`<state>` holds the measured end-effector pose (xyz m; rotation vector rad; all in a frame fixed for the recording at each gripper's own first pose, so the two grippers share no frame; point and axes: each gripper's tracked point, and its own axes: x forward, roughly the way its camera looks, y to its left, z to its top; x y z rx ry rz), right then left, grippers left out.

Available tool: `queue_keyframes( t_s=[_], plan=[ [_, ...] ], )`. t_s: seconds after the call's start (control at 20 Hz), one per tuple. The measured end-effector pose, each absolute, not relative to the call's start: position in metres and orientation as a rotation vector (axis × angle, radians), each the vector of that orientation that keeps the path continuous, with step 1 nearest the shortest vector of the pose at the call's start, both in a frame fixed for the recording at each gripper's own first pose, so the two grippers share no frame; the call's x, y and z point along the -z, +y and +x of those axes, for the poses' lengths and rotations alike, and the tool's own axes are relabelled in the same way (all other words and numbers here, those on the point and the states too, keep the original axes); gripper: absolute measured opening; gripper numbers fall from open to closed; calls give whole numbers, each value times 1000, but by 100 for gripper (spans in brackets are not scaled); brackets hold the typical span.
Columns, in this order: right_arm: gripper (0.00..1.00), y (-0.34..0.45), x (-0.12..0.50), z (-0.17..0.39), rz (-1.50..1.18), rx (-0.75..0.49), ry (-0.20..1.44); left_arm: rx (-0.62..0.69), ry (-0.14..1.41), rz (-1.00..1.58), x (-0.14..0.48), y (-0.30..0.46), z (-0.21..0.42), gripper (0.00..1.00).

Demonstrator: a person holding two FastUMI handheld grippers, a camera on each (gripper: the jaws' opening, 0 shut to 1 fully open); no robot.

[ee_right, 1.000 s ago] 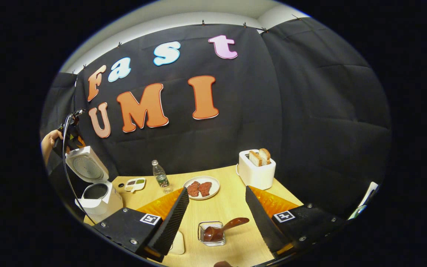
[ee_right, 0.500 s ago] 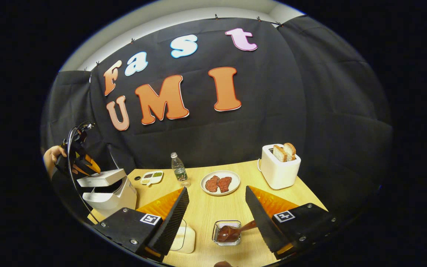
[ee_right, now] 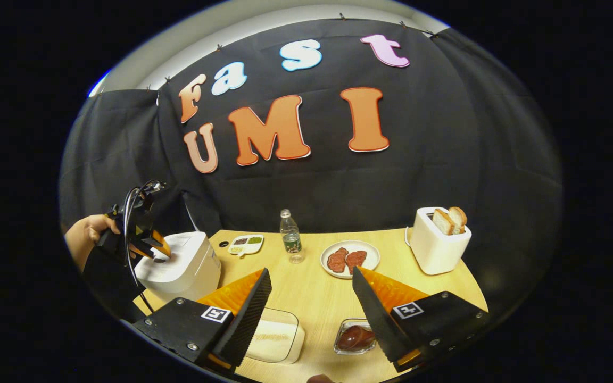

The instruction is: Close the left gripper, press the button to open the rice cooker; take a wooden spoon from the chopstick holder with the right hand, scoop a spoonful of rice and pour it into the rice cooker, then put the wooden spoon back into the chopstick holder.

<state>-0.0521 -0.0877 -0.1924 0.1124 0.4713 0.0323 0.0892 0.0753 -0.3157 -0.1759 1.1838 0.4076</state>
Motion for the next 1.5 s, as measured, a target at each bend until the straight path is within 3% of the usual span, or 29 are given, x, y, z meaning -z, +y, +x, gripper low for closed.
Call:
queue_keyframes(
  t_s=[0.2,0.35,0.65,1.0,1.2,1.5],
  plan=[
    [95,-66,188,-37,83,-91,468,-442,1061,-169,312,77,84,100],
    [95,-52,179,-26,66,-119,450,-363,918,-205,284,60,90,100],
    [95,-28,136,-7,13,-148,332,-273,568,-85,166,44,74,100],
    [95,-23,87,1,41,-96,216,-144,209,-75,52,-3,39,100],
    [95,-21,71,-1,52,-83,183,-89,117,-58,22,-20,16,100],
    [95,-15,58,-5,4,-75,125,-49,75,-29,31,-45,16,100]
  ],
)
